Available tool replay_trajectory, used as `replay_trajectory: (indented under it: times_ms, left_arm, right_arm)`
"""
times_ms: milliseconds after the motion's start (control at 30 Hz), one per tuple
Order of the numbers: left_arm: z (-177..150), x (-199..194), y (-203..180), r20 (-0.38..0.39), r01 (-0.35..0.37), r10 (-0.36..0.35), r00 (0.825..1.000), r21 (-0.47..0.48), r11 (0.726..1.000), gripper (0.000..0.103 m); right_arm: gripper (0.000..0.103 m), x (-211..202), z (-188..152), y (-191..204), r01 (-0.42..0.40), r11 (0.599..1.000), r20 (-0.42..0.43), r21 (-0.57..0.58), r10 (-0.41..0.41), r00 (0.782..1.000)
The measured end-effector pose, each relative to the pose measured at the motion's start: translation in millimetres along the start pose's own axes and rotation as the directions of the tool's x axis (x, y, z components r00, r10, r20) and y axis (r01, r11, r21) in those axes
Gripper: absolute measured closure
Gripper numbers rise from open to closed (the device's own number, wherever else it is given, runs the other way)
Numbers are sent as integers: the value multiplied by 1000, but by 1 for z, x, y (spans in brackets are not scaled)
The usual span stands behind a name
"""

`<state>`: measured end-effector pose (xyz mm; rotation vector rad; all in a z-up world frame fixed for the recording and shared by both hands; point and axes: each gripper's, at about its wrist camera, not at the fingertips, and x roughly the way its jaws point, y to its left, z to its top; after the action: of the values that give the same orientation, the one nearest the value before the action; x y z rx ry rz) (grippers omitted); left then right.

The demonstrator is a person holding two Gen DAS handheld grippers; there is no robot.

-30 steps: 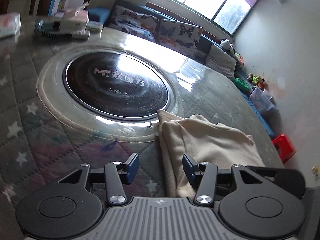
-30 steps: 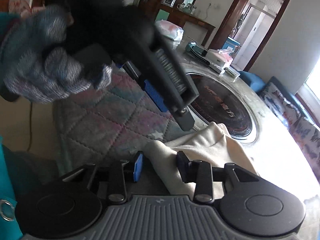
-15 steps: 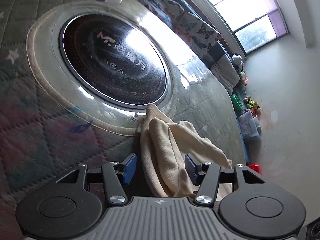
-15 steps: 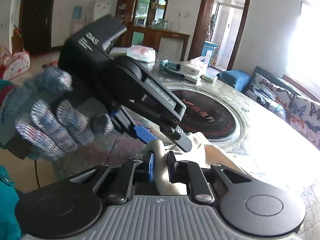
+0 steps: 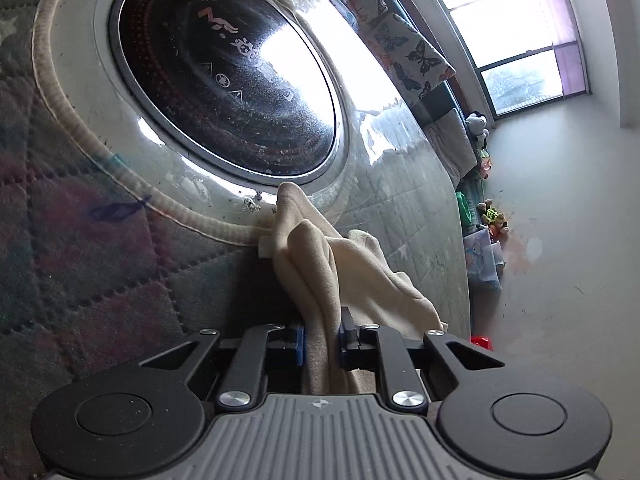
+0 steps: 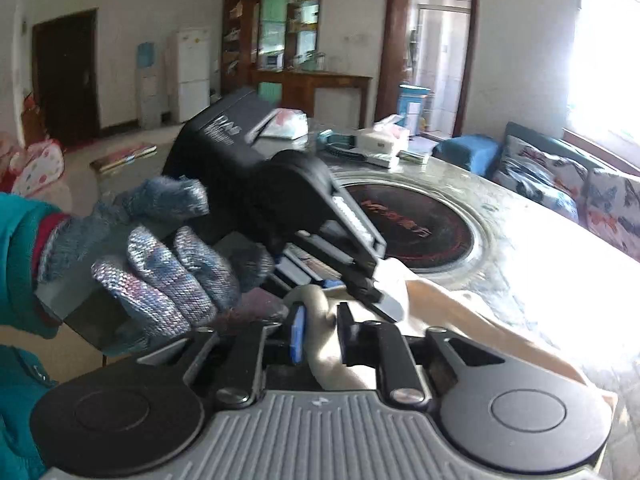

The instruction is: Fold clothes

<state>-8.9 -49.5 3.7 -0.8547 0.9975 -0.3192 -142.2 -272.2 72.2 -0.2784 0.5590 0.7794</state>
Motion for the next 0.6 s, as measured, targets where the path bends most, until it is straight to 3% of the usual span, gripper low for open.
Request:
replay_trajectory:
  times_ms: [100,267,367,467,600]
  left_arm:
    - [-1,1,1,-2,-5,5,1000,8,1000,87]
    - [-2,2,-1,-2,-15,15,1000,32,999,87]
    - [-2,1,-2,0,-18,18,1000,41,999,87]
    - [-3,1,-2,2,-22,22,1000,51,998,87]
    - [-3,2,-5,6,-33,33,999,71,997,87]
  right_arm:
    - [85,-13,-5,-14,37,997,12,67,-38,999]
    - [85,-38,-23,-54,209,957,-5,201,-212,977]
    - [82,-47,-36,-79,307,911,-43,275,-308,951]
    - [81,-51,-54,-118,403,833,-97,380,-397,913]
    - [76,-47,-76,-155,442,748,-137,495,-436,890]
